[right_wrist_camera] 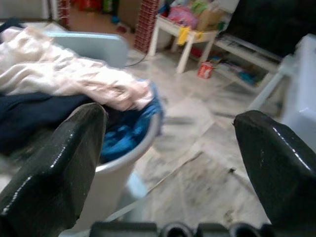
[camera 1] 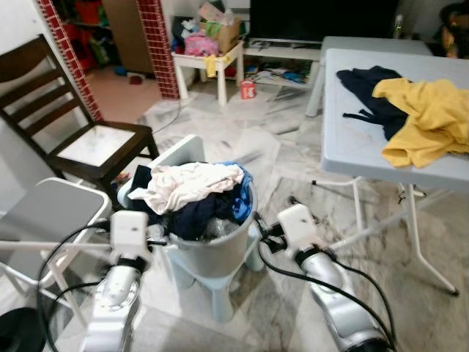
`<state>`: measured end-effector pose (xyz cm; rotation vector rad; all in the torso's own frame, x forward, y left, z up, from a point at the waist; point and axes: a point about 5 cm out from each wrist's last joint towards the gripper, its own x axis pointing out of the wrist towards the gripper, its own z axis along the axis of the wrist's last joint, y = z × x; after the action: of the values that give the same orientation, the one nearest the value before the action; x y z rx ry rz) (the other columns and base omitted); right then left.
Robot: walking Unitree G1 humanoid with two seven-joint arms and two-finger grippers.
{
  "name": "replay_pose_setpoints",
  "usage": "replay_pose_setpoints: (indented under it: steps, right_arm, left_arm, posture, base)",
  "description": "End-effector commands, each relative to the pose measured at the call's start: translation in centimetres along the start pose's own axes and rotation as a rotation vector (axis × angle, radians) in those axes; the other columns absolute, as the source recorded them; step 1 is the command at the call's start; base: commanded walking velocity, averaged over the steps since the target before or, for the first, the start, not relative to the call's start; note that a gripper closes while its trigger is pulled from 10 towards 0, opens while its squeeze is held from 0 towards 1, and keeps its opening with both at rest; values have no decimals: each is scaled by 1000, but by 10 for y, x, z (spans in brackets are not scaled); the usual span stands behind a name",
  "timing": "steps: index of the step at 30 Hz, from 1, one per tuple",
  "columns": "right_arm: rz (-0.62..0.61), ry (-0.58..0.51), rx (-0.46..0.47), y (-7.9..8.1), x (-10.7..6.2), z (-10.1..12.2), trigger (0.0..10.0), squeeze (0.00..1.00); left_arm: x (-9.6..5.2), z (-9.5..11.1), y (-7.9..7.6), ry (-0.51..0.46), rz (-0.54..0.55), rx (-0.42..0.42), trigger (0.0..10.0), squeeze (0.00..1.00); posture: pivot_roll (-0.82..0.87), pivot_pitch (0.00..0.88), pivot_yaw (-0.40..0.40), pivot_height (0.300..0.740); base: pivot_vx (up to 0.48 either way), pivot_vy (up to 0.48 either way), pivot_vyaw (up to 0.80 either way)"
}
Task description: Hang hanger
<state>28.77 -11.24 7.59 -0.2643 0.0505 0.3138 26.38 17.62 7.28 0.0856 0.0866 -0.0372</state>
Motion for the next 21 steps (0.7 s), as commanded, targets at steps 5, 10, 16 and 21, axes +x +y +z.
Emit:
replay_pose_setpoints:
  steps: [5,10,16,21]
  right_arm:
    - [23,-34,10,11,3,8,10000,0]
    - [22,-34,13,11,3,8,10000,0]
    - [16,-34,12,10,4,8,10000,0]
    - [13,-33,10,10,3,7,10000,0]
  left_arm:
    - [-2,0,11,0,19,12,10000,0]
    - [-2,0,10,1,14,14,10000,0]
    - [-1,1,9,-3,9,14,10000,0]
    - [0,1,9,-2,5,15,10000,0]
  posture:
    - [-77,0,36,740]
    - [-76,0,38,740]
    - [-78,0,43,740]
    - [-80,0,46,740]
  base:
    - [276,0,0]
    - [277,0,0]
    - [301,206,0]
    - [300,259,0]
